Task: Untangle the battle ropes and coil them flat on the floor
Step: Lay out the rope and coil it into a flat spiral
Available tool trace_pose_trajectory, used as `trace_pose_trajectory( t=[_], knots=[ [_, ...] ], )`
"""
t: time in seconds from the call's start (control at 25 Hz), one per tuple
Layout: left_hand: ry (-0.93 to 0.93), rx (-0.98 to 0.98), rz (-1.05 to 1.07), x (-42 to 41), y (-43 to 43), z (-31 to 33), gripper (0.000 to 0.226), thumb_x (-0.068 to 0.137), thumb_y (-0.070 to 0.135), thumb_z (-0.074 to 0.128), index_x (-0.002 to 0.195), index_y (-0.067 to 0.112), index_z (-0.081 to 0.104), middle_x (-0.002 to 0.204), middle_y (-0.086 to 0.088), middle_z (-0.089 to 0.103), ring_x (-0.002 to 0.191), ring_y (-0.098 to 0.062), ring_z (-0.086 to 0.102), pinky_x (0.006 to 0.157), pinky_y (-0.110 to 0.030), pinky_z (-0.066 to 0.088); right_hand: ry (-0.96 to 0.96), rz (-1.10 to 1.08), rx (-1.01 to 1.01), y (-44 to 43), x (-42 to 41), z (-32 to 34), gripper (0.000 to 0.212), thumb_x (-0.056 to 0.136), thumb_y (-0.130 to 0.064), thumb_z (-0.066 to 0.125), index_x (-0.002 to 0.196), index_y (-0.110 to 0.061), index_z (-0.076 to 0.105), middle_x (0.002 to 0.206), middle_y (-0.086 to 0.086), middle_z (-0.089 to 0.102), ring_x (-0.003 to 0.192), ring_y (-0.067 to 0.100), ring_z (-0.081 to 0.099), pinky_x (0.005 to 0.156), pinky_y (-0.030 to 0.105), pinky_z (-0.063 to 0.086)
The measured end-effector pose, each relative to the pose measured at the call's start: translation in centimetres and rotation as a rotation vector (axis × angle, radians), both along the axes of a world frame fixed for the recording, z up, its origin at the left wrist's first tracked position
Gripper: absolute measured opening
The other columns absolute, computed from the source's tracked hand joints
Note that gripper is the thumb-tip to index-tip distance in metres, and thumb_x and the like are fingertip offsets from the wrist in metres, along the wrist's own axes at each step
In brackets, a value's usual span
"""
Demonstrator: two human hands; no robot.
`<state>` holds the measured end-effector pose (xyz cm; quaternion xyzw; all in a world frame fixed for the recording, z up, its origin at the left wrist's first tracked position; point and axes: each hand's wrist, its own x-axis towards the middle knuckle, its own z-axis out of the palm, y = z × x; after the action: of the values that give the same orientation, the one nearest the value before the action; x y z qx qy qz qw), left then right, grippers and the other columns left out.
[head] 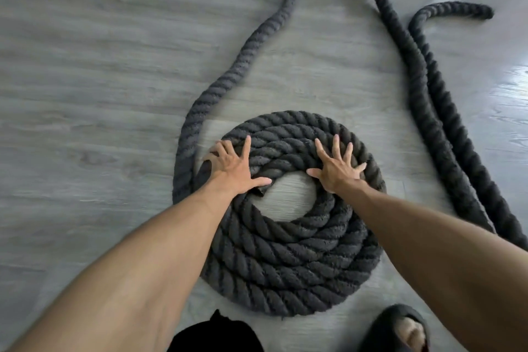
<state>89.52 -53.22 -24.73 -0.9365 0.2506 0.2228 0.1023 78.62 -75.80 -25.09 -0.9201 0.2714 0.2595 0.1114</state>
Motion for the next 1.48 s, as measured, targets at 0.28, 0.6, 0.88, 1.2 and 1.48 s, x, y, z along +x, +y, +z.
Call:
trace_pose_trajectory(
  t=[0.28,0.6,0.88,1.2,1.48],
  knots=[
    [0.031,0.149,0.202,2.6,-3.7,0.8,0.129,0.059,0.101,0.026,0.155,0.024,-0.014,0.139,-0.029,0.031,0.12,-0.042,0.037,0.09,-0.053,0.04,-0.022,0.247,0.01,-5.1,8.2,-0.3,0.08,0.1,-0.055,0.046,0.156,-0.045,-0.01,0.163,-0.002,-0.031,0.149,0.039,-0.024,0.109,0.079,0.004],
    [0.156,0.288,0.449,6.9,-7.7,3.4,0.119,0.071,0.091,0.04,0.152,0.013,0.002,0.141,-0.031,0.037,0.124,-0.046,0.047,0.094,-0.058,0.045,-0.043,0.476,0.0,-6.8,19.3,-0.6,0.084,0.1,-0.038,0.056,0.158,-0.043,-0.005,0.164,-0.001,-0.028,0.15,0.04,-0.022,0.111,0.078,0.004],
    [0.288,0.202,0.544,10.7,-6.6,3.1,0.098,0.085,0.076,0.043,0.151,0.014,0.006,0.141,-0.02,0.042,0.124,-0.036,0.049,0.094,-0.05,0.047,0.012,0.644,0.004,-6.5,26.6,0.3,0.085,0.099,-0.034,0.059,0.159,-0.041,-0.001,0.164,0.001,-0.028,0.149,0.043,-0.022,0.112,0.077,0.002],
    [-0.161,-0.153,0.141,20.6,-8.1,2.8,0.083,0.088,0.064,0.052,0.149,0.018,0.022,0.151,-0.022,0.027,0.14,-0.037,0.025,0.109,-0.059,0.027,-0.002,0.756,-0.019,-6.4,34.2,0.0,0.09,0.098,-0.036,0.06,0.157,-0.045,-0.007,0.164,-0.003,-0.028,0.15,0.035,-0.023,0.116,0.072,0.003],
    [0.105,-0.097,-0.053,29.6,-15.3,2.8,0.109,0.078,0.062,0.069,0.156,0.03,-0.001,0.162,-0.02,-0.002,0.148,-0.043,-0.006,0.11,-0.074,0.007,-0.332,0.072,-0.137,-5.1,22.9,-1.4,0.095,0.091,-0.056,0.053,0.159,-0.029,-0.008,0.167,0.014,-0.01,0.152,0.038,-0.014,0.113,0.073,-0.007]
  ],
)
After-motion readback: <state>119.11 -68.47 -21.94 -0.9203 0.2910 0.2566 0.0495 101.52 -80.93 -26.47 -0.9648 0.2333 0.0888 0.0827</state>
